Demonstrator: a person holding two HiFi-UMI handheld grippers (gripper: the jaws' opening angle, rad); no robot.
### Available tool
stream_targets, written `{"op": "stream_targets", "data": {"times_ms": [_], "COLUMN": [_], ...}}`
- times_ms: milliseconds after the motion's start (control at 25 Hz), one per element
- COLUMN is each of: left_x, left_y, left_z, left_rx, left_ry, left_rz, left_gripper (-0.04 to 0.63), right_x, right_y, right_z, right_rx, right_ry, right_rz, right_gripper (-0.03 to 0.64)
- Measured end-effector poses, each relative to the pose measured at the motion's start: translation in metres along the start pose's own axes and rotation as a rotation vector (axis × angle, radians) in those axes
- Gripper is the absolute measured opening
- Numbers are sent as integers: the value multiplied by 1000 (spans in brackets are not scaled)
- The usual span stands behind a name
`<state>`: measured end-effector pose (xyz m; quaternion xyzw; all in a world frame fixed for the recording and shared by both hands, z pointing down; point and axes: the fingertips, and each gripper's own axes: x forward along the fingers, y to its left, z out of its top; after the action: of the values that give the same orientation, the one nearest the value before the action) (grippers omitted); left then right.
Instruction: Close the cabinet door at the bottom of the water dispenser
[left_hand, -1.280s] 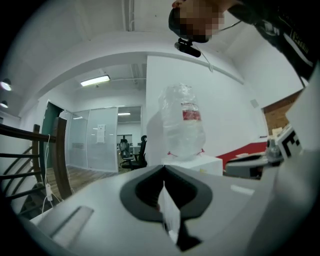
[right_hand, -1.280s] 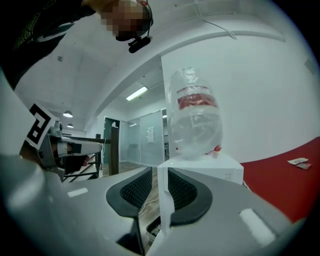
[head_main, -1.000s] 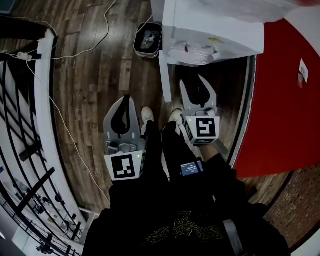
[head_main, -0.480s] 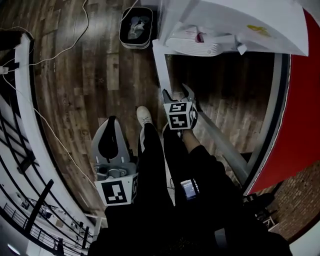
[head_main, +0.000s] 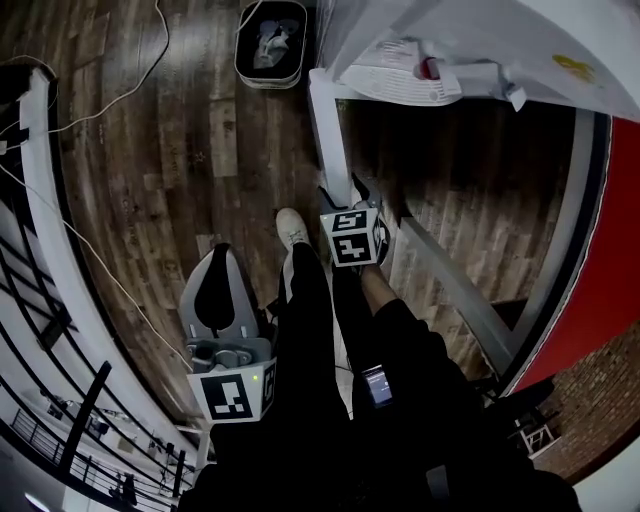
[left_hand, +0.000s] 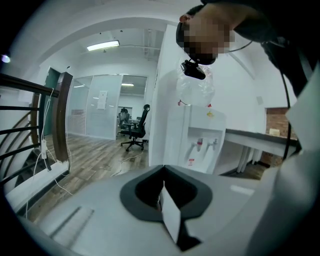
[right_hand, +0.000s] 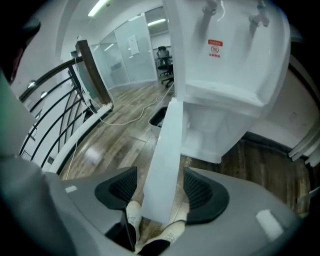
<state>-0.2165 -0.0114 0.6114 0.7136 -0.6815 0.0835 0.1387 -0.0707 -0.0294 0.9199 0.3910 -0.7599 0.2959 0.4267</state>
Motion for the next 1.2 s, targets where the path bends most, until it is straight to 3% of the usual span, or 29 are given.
{"op": "stream_targets", "data": {"times_ms": [200,480,680,960,1200], "left_x": [7,3,2,0,0], "left_y": [0,4,-1,-14,-22], "left_z": [-1,-8,-11,-20,-31], "left_rx": [-17,-17,-23,-47,-27], "left_ry": [2,35,44,55,122], "left_rz": [-14,-1,-7,-27,-28], "left_gripper": [6,6,6,6,6], "right_x": [7,-1,-7,-1,3], "right_y": [-6,-37,-94,-172,-220], "right_z": [-16,-23,-26,-1,24], "right_rx": [-11,-54,-61,-245,-379], "right_ry": [60,75,84,70,60], "right_rz": [-21,-66,-140,-228,-284], "right_gripper": [224,215,225,270,296]}}
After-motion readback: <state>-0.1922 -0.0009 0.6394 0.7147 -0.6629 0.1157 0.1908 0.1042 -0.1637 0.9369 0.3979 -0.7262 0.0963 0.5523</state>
